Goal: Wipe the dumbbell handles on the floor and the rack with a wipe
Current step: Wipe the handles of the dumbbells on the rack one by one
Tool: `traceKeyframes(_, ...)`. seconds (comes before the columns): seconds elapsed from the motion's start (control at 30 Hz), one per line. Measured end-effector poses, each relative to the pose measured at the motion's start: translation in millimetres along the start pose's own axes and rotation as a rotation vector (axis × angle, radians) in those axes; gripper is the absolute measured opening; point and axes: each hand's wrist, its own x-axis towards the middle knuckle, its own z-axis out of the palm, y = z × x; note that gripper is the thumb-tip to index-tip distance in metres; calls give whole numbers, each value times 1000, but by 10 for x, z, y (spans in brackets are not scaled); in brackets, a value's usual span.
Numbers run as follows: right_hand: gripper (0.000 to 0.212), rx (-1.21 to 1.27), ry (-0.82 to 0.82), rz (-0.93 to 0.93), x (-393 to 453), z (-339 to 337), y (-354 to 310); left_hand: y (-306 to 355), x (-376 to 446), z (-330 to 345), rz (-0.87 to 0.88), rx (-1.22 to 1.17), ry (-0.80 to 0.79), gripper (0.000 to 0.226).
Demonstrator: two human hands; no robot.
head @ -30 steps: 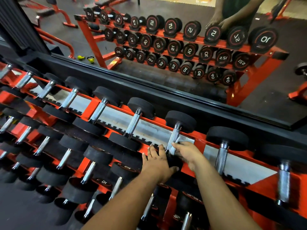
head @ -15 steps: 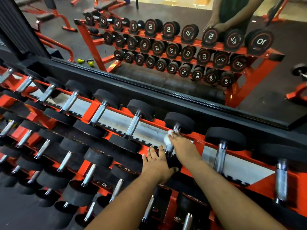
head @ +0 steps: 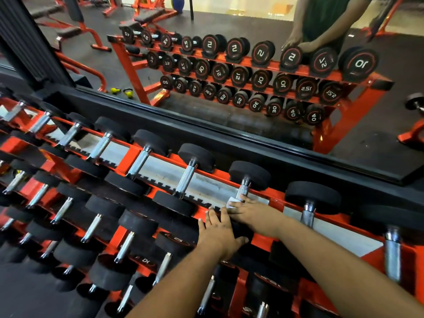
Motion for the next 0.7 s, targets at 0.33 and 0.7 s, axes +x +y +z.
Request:
traceKeyframes(0.33,65,130,67,175,-84,142,-100,-10,-6,-3,4,2,5,112)
traceKeyframes(0.7,71,19,189,340,19,110,-172,-10,11,-9,-4,13,-14,112)
